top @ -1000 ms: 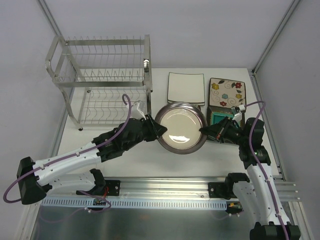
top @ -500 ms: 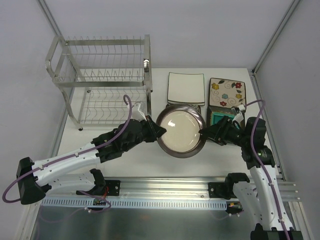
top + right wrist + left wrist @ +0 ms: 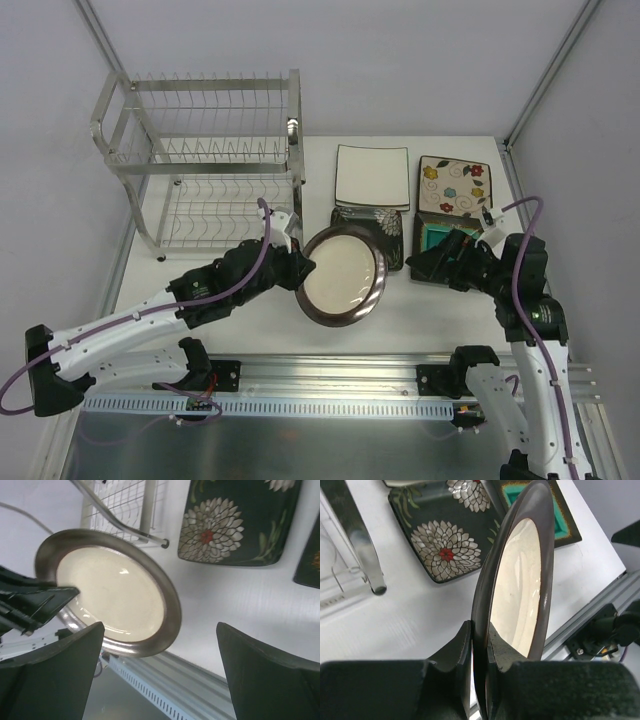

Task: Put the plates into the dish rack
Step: Pass the plate from the right arm to the left, then insert the plate into the dish rack

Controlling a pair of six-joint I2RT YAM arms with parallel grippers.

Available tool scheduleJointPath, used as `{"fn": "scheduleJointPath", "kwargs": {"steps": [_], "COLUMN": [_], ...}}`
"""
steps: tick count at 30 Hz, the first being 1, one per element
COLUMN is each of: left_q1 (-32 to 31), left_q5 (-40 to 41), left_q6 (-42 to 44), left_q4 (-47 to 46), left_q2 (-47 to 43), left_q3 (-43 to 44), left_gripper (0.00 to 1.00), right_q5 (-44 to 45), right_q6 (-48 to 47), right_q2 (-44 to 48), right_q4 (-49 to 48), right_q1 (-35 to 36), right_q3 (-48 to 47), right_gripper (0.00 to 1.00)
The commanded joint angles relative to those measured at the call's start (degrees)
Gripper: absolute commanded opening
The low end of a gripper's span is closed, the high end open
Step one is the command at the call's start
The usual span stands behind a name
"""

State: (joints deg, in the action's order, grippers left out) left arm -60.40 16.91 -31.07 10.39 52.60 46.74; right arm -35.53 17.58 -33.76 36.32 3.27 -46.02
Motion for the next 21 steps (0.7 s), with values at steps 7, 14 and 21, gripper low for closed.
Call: {"fn": "scheduleJointPath", "kwargs": {"steps": [7,14,21], "left_q1": [-0.2,-0.2,-0.1], "left_q5": [-6.7,-1.4,4.8], "left_q6": [21.1,30.5,41.9], "left_q4": [-10.2,-9.8,-7.8], "left_q2": [-5.0,-1.2,6.1], "left_q3": [14.8,27.8,46.7], "left_gripper": [0.0,0.0,0.0], "right_q5": [15.9,21.4,21.8], "right_q6": [-6.7,-6.0,-6.1], "right_q2": [2.2,4.3,5.5], "right_q4": [8.1,8.8,9.1], "right_q1": [0.2,0.2,0.2], "right_q3": [-5.0,-3.5,-2.3], "right_gripper": [0.99,1.0,0.99]}}
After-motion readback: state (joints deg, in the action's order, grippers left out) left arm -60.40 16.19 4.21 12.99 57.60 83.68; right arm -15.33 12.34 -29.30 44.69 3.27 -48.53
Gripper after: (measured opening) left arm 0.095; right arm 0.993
